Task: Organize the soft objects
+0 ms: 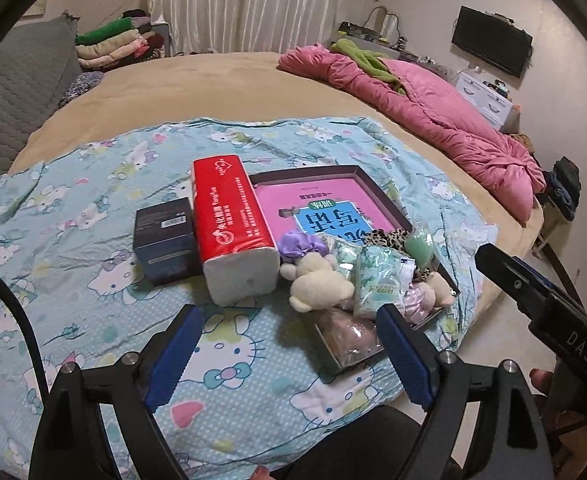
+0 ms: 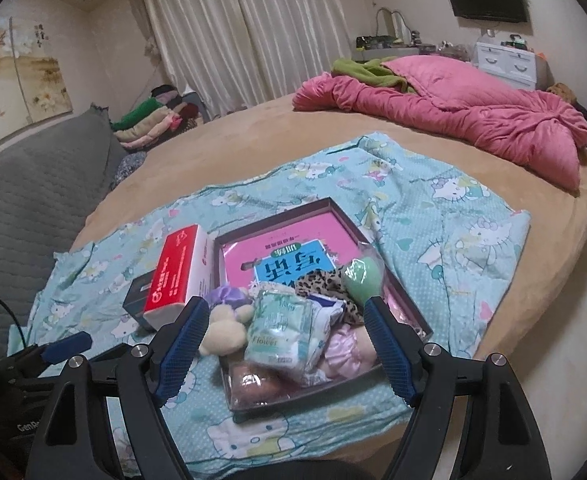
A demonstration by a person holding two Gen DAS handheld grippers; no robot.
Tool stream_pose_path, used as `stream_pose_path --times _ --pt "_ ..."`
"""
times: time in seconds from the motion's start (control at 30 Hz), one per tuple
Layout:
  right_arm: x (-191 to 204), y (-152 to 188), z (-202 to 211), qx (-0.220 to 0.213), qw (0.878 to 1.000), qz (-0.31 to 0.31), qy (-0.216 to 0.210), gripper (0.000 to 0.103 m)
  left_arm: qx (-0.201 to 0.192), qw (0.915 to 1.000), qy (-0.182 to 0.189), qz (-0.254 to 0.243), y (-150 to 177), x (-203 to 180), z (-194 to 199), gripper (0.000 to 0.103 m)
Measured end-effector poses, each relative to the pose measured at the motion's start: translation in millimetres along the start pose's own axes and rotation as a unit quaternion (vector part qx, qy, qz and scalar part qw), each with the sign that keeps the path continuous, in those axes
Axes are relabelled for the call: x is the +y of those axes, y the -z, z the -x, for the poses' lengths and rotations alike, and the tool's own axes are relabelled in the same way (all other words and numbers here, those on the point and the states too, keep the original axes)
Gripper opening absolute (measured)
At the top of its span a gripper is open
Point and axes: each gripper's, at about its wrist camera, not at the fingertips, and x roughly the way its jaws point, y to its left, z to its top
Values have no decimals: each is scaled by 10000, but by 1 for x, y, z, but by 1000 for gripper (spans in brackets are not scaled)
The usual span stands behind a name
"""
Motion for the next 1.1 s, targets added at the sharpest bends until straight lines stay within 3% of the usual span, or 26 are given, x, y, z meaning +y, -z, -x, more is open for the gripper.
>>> stream_pose_path --times 0.47,0.73,0.93,1.1 --pt "2 9 1 67 9999 100 13 81 93 9998 -164 16 7 1 9 88" --pt "6 29 11 240 9997 49 19 81 152 9995 -276 -47 23 -9 9 88" --pt "-2 46 32 8 9998 -143 107 81 226 9987 -378 -264 39 -19 11 88" --pt "-3 55 41 79 9999 -67 125 81 206 9987 -401 -242 48 -20 16 88"
